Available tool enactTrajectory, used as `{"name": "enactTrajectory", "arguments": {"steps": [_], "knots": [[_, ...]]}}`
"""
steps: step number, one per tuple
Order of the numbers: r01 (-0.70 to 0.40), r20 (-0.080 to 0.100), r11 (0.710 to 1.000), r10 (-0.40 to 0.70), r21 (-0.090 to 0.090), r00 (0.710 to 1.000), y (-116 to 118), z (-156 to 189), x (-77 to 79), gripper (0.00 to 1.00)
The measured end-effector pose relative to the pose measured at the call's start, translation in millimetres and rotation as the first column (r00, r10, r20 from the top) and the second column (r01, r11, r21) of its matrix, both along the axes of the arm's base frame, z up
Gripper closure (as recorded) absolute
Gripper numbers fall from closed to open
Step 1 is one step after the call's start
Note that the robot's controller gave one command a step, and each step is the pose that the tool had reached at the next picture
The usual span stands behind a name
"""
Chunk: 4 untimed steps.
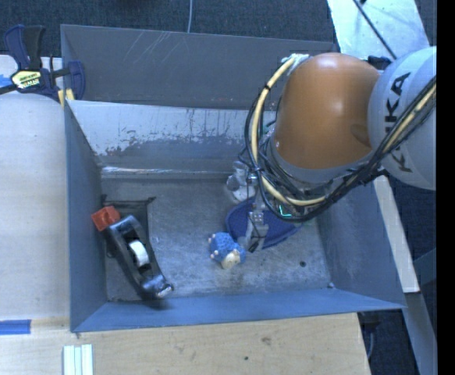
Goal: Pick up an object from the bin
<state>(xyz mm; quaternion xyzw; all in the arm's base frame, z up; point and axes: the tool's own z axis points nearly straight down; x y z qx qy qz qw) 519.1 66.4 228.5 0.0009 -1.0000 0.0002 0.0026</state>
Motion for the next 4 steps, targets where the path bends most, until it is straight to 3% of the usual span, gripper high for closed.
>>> {"name": "enactTrajectory", "arguments": {"steps": [1, 2, 3, 4], "knots": [[-0.156, 0.001, 0.988, 0.156, 0.0, 0.988, -23, -70, -26.2, 0.0], [-0.003, 0.003, 1.0, 0.003, 0.0, 1.0, -24, -114, -14.8, 0.0], [-0.122, 0.011, 0.993, 0.122, 0.0, 0.992, -21, -106, 4.9, 0.0], [-0.083, 0.0, 0.997, 0.083, 0.001, 0.997, -23, -161, 0.2, 0.0]]}}
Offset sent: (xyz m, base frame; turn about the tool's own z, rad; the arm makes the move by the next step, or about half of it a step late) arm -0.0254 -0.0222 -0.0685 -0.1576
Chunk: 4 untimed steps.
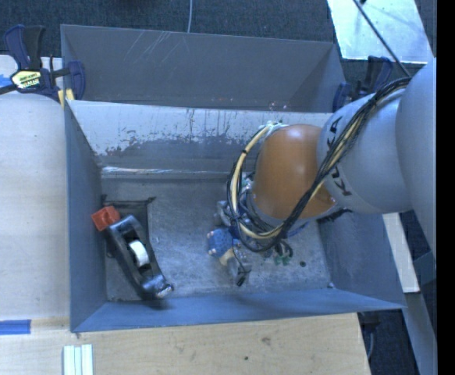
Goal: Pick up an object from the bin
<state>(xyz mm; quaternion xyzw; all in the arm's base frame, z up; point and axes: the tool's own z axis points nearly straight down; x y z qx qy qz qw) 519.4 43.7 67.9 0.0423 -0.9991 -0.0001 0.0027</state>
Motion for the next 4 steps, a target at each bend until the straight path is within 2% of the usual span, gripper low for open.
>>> {"name": "enactTrajectory", "arguments": {"steps": [1, 2, 3, 4], "knots": [[0.001, 0.004, 1.0, -0.001, 0.0, 1.0, 0, 1, 0.7, 0.0], [0.002, 0.011, 1.0, -0.002, -0.001, 1.0, -1, 3, 2.6, 1.0], [0.002, 0.011, 1.0, -0.002, 0.0, 1.0, -1, 38, 3.8, 1.0], [0.004, 0.017, 1.0, -0.004, 0.0, 1.0, -1, 128, 6.5, 1.0]]}}
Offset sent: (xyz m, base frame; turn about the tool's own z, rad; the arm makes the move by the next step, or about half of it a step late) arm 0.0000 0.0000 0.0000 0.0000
